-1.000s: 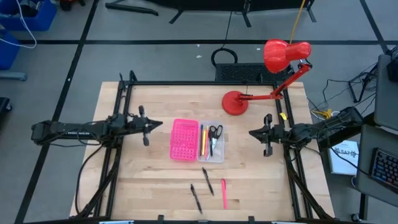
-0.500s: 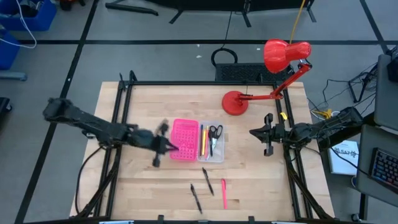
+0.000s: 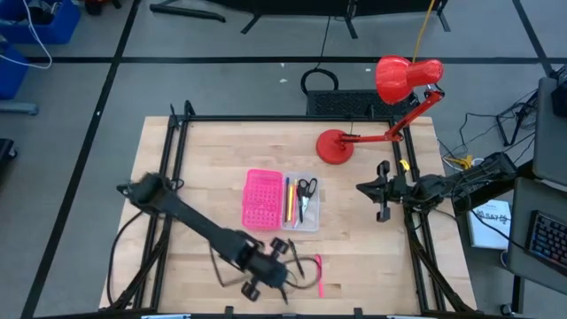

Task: Pick & place school supplies into a supply box
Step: Put the left black pen into the pink supply box

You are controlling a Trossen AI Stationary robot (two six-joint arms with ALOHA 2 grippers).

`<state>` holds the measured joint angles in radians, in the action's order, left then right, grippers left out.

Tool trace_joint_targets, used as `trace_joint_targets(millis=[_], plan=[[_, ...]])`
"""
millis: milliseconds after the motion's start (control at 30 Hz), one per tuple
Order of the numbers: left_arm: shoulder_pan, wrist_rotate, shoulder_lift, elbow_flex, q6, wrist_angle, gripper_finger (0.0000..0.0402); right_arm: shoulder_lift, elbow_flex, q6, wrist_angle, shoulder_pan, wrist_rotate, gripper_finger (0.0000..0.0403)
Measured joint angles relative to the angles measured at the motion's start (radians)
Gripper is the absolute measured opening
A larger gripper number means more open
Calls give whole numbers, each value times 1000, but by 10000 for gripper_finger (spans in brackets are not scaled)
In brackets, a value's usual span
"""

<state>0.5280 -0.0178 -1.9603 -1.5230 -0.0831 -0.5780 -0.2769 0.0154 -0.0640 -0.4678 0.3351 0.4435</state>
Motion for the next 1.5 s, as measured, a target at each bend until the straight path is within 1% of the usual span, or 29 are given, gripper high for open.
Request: trace_joint_targets(millis=[67, 133, 200, 267, 333, 400, 500, 633, 700, 800, 967, 1100, 1333, 1500], plan=[[6, 25, -71, -109, -10, -95, 8, 0, 0, -6, -7, 0, 0, 0], [10, 21, -125, -189, -28, -179, 8, 0, 0, -9, -15, 0, 0, 0], [11, 14, -160, -236, -49, -231, 12, 0, 0, -22, -19, 0, 0, 0], [12, 15, -181, -250, -102, -228, 24, 0, 0, -35, -19, 0, -1, 0], [19, 16, -184, -236, -187, -206, 43, 0, 0, -49, -21, 0, -3, 0], [27, 15, -182, -206, -239, -141, 69, 0, 0, -57, -22, 0, -3, 0], [37, 35, -184, -177, -281, -87, 110, 0, 0, -66, -21, 0, -3, 0], [39, 129, -180, -151, -321, -30, 153, 0, 0, -72, -22, 0, -3, 0], [40, 119, -181, -127, -315, 17, 166, 0, 0, -72, -22, 0, -3, 0], [36, 104, -182, -104, -299, 51, 171, 0, 0, -72, -22, 0, -3, 0], [21, 121, -182, -52, -328, 71, 173, 0, 0, -72, -26, 0, -3, 0], [10, 122, -182, -19, -331, 136, 173, 0, 0, -70, -26, 0, -3, 0], [-11, 137, -182, 28, -334, 181, 173, -1, 0, -53, -19, 0, -3, 0], [-13, 148, -181, 76, -334, 248, 172, -1, 0, -33, -2, 0, -3, 0]])
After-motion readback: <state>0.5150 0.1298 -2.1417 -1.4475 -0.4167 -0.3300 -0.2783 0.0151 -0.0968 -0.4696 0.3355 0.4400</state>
